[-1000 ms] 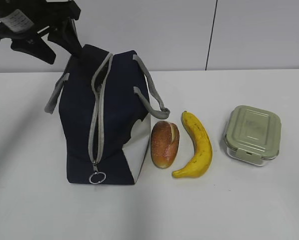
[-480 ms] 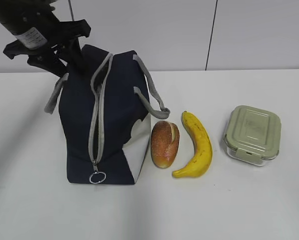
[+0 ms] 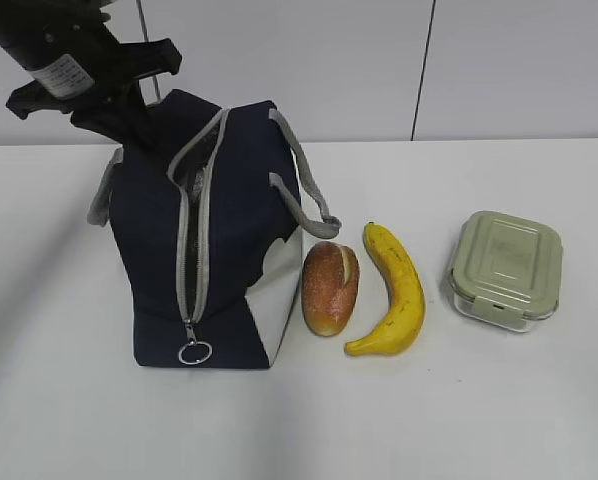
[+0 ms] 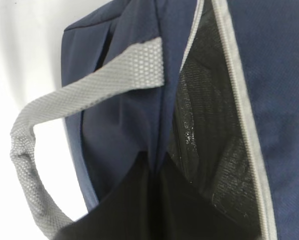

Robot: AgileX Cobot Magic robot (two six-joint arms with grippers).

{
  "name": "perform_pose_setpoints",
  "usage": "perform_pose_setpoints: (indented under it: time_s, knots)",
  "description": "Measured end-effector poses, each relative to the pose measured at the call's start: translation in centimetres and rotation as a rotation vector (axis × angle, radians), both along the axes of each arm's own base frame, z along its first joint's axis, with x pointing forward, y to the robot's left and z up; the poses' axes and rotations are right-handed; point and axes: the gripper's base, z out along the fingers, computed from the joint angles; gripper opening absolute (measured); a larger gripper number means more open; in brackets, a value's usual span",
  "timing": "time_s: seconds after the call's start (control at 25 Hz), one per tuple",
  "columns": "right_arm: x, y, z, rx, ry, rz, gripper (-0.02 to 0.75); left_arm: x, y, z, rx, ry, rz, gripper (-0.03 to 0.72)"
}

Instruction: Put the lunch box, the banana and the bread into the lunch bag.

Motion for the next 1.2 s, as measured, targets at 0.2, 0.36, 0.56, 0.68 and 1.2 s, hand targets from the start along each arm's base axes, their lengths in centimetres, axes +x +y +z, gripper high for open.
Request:
perform_pose_setpoints:
  time_s: [0.2, 0.36, 0.56, 0.68, 1.2]
  knots:
    - [0.0, 0.0, 0.0, 0.0, 0.0, 0.0, 0.56, 0.0, 0.0, 0.0, -0.005, 0.002, 0.0, -0.003]
    - [0.0, 0.0, 0.0, 0.0, 0.0, 0.0, 0.56, 0.0, -0.1, 0.0, -0.011, 0.006, 0.0, -0.003]
    - [0.0, 0.0, 0.0, 0.0, 0.0, 0.0, 0.56, -0.1, -0.1, 0.0, -0.014, 0.006, 0.0, -0.003]
    - [0.0, 0.0, 0.0, 0.0, 0.0, 0.0, 0.56, -0.1, -0.1, 0.0, -0.016, 0.008, 0.0, -0.003]
    - [12.4, 1.2, -0.2, 0.278, 0.287, 0.004, 0.56, -0.2, -0.1, 0.0, -0.01, 0.023, -0.005, -0.003]
